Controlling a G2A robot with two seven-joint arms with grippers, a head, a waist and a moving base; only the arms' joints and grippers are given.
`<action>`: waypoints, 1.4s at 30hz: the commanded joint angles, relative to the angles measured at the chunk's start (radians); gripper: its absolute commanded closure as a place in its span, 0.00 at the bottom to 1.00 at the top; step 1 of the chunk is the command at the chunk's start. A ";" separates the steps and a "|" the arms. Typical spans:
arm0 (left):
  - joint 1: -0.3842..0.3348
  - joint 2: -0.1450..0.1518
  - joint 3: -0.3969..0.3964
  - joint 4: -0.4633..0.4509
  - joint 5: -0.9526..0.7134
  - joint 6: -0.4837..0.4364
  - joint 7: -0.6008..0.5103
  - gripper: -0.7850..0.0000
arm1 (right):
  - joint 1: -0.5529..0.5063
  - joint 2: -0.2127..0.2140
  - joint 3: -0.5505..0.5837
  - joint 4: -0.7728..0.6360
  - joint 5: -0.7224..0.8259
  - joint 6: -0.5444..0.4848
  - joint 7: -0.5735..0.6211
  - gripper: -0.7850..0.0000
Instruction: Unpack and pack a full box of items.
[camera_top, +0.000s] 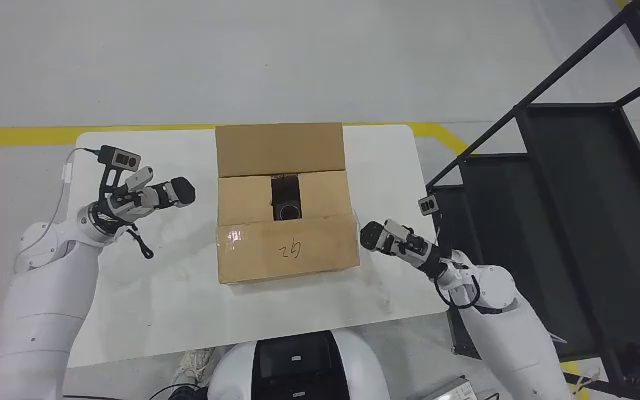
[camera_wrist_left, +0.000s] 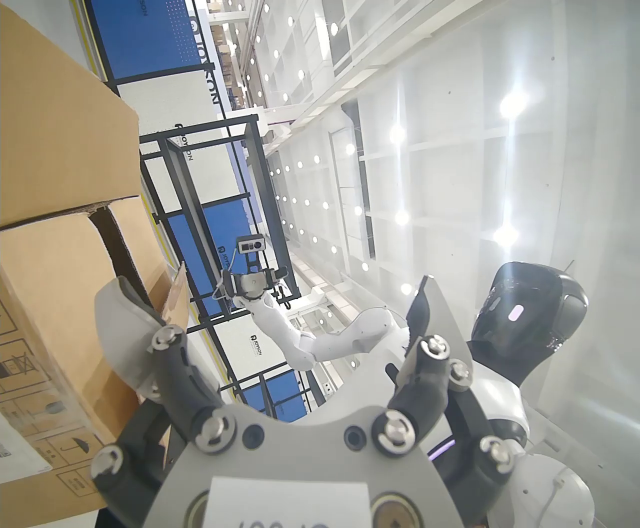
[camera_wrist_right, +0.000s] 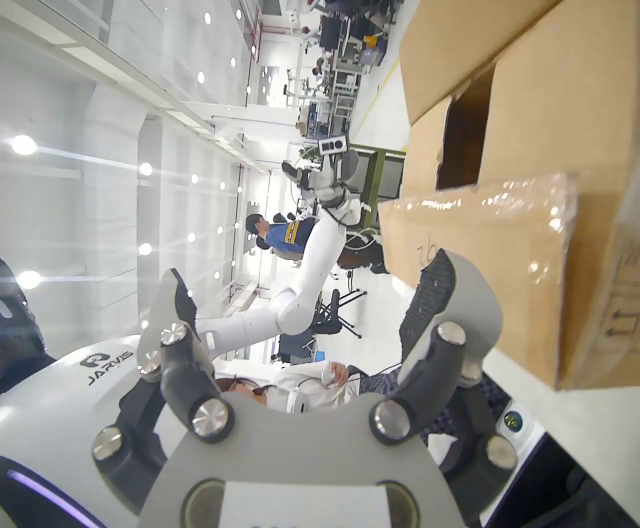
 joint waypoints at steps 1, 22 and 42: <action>0.002 -0.002 0.000 -0.002 0.001 -0.001 0.001 0.00 | 0.072 -0.005 -0.023 0.073 -0.006 0.018 -0.035 0.00; 0.011 -0.009 -0.023 -0.024 0.025 -0.003 0.003 0.00 | 0.223 -0.028 -0.173 0.271 -0.096 -0.139 0.003 0.00; 0.009 -0.020 -0.013 -0.020 0.034 0.004 -0.004 0.00 | -0.053 0.019 -0.185 -0.031 -0.179 -0.029 0.311 0.00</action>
